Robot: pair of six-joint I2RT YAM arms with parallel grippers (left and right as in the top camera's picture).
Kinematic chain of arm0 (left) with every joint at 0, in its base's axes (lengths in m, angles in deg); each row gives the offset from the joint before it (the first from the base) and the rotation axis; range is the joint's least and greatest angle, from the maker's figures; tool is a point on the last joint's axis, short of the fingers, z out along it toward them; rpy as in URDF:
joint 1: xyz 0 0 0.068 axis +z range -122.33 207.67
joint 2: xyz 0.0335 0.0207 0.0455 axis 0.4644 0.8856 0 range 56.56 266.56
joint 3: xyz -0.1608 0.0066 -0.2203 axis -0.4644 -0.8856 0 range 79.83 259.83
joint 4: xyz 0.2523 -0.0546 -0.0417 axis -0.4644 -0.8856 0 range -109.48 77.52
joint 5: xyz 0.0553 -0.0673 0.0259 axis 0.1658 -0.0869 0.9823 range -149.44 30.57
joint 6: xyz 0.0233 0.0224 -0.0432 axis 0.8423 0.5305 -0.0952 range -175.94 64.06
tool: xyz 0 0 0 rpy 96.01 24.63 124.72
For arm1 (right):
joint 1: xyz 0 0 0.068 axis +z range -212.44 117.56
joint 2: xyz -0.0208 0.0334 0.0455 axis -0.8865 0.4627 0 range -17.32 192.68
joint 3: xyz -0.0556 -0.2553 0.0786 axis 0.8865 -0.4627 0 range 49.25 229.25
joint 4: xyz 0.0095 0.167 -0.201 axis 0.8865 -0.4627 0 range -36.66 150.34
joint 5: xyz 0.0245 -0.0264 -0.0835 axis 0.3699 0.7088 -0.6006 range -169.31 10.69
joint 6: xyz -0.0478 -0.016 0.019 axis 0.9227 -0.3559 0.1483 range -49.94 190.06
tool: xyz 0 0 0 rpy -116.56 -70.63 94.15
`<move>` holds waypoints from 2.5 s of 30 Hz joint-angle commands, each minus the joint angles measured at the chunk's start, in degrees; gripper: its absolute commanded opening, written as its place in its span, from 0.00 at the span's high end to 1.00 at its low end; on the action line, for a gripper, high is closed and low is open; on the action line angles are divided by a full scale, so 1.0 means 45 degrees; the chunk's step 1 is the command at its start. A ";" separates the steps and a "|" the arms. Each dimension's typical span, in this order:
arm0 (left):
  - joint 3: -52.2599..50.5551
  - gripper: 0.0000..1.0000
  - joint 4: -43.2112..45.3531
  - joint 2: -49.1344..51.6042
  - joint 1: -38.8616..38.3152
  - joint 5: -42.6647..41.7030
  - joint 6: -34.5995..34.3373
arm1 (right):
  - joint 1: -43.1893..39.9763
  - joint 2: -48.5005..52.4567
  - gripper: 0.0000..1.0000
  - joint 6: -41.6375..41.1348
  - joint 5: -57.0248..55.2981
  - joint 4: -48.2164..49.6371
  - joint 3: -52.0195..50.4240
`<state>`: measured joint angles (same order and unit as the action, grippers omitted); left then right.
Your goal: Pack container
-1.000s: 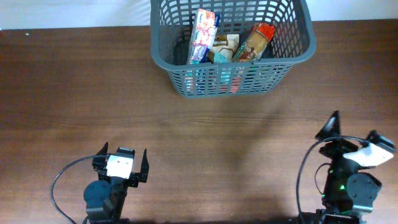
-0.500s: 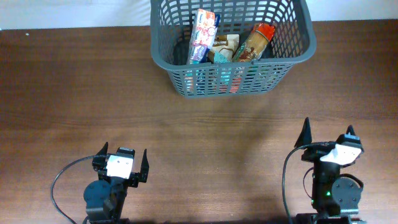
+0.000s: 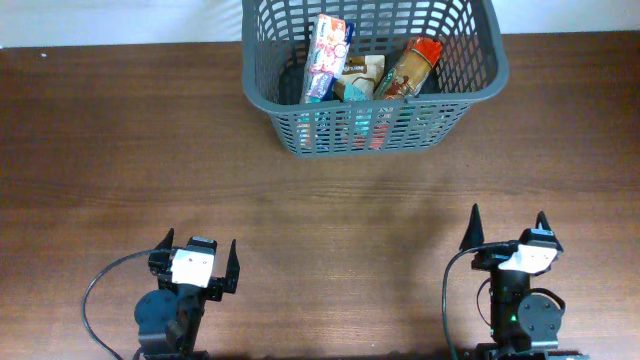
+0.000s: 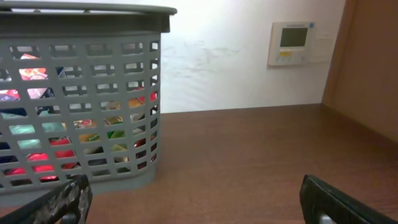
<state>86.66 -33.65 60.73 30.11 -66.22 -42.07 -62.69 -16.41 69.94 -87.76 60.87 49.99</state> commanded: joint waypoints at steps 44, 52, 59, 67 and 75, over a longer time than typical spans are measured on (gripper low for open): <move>-0.0102 0.01 0.0029 -0.0107 0.0078 0.0097 -0.0121 | 0.0136 -0.0155 0.01 0.1253 0.0831 -0.1073 -0.0092; -0.0102 0.01 0.0029 -0.0107 0.0078 0.0097 -0.0121 | 0.0136 -0.0155 0.01 0.1253 0.0831 -0.1073 -0.0092; -0.0102 0.01 0.0029 -0.0107 0.0078 0.0097 -0.0121 | 0.0136 -0.0155 0.01 0.1253 0.0831 -0.1073 -0.0092; -0.0102 0.01 0.0029 -0.0107 0.0078 0.0097 -0.0121 | 0.0136 -0.0155 0.01 0.1253 0.0831 -0.1073 -0.0092; -0.0102 0.01 0.0034 -0.0107 0.0078 0.0097 -0.0121 | 0.0136 -0.0155 0.01 0.1253 0.0831 -0.1073 -0.0092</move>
<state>86.66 -33.65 60.73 30.11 -66.22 -42.07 -62.69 -16.48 76.02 -84.72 56.50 49.94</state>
